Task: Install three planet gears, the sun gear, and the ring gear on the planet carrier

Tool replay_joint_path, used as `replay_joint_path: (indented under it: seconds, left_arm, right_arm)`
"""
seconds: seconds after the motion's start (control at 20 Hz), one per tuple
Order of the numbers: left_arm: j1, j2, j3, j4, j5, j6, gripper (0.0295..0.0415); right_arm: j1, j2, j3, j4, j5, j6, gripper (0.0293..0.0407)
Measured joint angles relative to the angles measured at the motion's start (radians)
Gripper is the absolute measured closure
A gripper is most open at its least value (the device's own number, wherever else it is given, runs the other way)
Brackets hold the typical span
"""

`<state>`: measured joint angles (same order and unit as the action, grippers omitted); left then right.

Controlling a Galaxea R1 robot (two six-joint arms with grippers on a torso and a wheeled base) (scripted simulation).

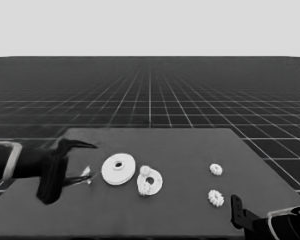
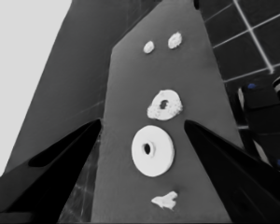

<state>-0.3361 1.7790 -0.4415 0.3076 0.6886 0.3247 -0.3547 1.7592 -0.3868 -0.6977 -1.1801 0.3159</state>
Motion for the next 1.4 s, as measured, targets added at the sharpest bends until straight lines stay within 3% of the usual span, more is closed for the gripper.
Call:
replay_joint_path:
  seconds: [0.1,0.15,0.2,0.25,0.4,0.6,0.65,0.75,1.1,1.2,1.4]
  left_arm:
    - [-0.004,-0.016,0.016,0.002,-0.008,0.017,0.0326]
    - [-0.005,-0.019,0.019,0.002,-0.010,0.021,0.0326]
    - [-0.005,-0.021,0.021,0.002,-0.011,0.023,0.0326]
    - [-0.006,-0.022,0.022,0.002,-0.011,0.024,0.0326]
    - [-0.006,-0.024,0.023,0.002,-0.012,0.026,0.0326]
    - [-0.006,-0.024,0.024,0.003,-0.012,0.026,0.0326]
    - [-0.006,-0.024,0.024,0.003,-0.012,0.026,0.0326]
    - [-0.006,-0.024,0.024,0.003,-0.012,0.026,0.0326]
    - [-0.006,-0.024,0.024,0.003,-0.012,0.026,0.0326]
    - [-0.006,-0.024,0.024,0.003,-0.012,0.026,0.0326]
    - [-0.006,-0.024,0.024,0.003,-0.012,0.026,0.0326]
  right_arm:
    - [0.000,0.000,0.000,0.000,0.000,0.000,0.0315]
    - [0.315,0.107,-0.323,0.453,-0.019,0.175,0.0305]
    - [0.394,0.247,-0.669,0.556,-0.105,0.249,0.0307]
    - [0.395,0.363,-0.918,0.582,-0.168,0.278,0.0311]
    - [0.387,0.547,-1.301,0.605,-0.240,0.261,0.0315]
    - [0.384,0.606,-1.422,0.609,-0.255,0.239,0.0315]
    - [0.316,0.631,-1.473,0.571,-0.191,0.221,0.0315]
    - [0.238,0.672,-1.553,0.545,-0.128,0.191,0.0315]
    - [0.206,0.700,-1.610,0.538,-0.094,0.168,0.0315]
    - [0.206,0.700,-1.611,0.538,-0.093,0.167,0.0384]
    - [0.206,0.700,-1.611,0.537,-0.093,0.167,0.0388]
